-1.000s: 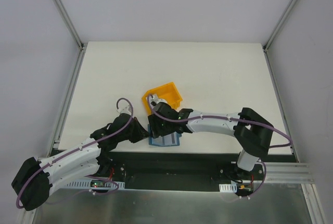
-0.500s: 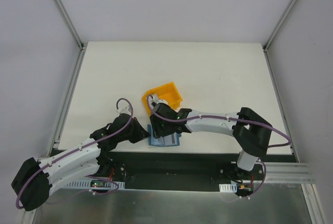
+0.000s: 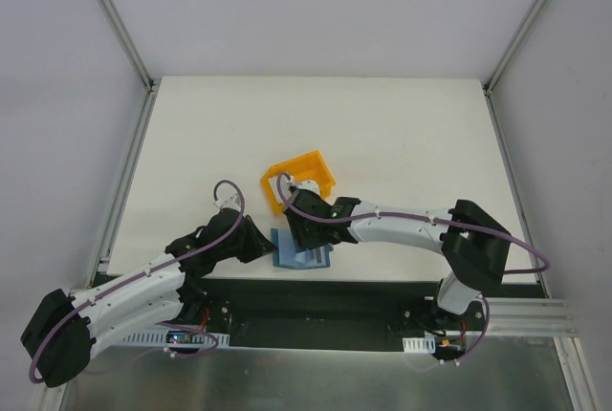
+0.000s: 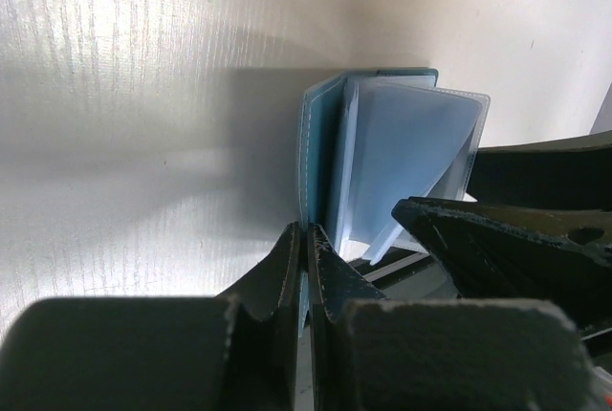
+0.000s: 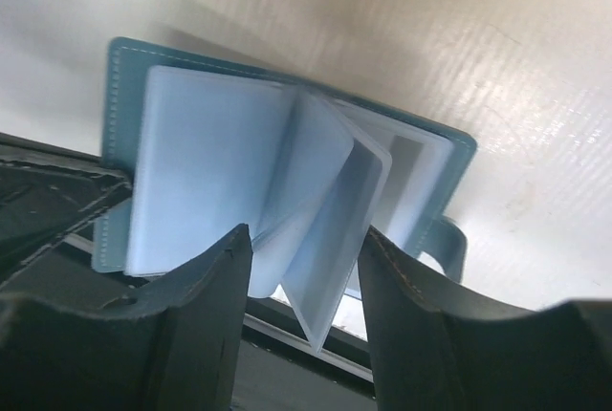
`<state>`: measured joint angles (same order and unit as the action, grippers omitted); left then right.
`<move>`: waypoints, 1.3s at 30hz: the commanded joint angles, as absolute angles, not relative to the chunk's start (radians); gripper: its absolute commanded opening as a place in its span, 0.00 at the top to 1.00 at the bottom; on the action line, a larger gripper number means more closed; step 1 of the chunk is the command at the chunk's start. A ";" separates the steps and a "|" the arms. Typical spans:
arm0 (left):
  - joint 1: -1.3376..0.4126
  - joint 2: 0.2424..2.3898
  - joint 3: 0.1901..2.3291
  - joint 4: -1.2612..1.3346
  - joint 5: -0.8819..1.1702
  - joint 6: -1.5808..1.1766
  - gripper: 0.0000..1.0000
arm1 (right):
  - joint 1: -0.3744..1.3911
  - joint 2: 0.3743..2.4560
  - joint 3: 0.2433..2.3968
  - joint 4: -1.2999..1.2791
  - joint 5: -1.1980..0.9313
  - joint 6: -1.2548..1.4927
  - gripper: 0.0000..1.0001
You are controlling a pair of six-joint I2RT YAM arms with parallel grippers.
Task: Put the credit cards into the card holder
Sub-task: Turn over the card slot in the card holder.
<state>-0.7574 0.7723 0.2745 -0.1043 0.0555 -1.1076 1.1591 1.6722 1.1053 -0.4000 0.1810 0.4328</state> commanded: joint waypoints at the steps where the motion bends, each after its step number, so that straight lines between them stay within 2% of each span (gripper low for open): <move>1: -0.749 0.778 0.273 -0.101 0.066 -1.106 1.00 | 1.163 1.661 1.155 -0.508 0.242 0.420 0.49; 17: -0.747 0.785 0.265 -0.101 0.064 -1.109 1.00 | 1.213 1.795 1.324 -0.698 0.331 0.410 0.33; 20: -0.749 0.782 0.264 -0.101 0.064 -1.109 1.00 | 1.227 1.815 1.361 -0.752 0.382 0.405 0.23; 26: -0.749 0.785 0.262 -0.101 0.067 -1.108 1.00 | 1.243 1.844 1.391 -0.764 0.381 0.396 0.16; 28: -0.749 0.785 0.261 -0.101 0.069 -1.109 1.00 | 1.246 1.858 1.391 -0.747 0.342 0.388 0.16; 33: -0.747 0.767 0.242 -0.101 0.068 -1.120 1.00 | 1.247 1.853 1.376 -0.661 0.250 0.385 0.23; 39: -0.749 0.750 0.206 -0.103 0.040 -1.163 1.00 | 1.240 1.728 1.257 -0.421 0.137 0.409 0.27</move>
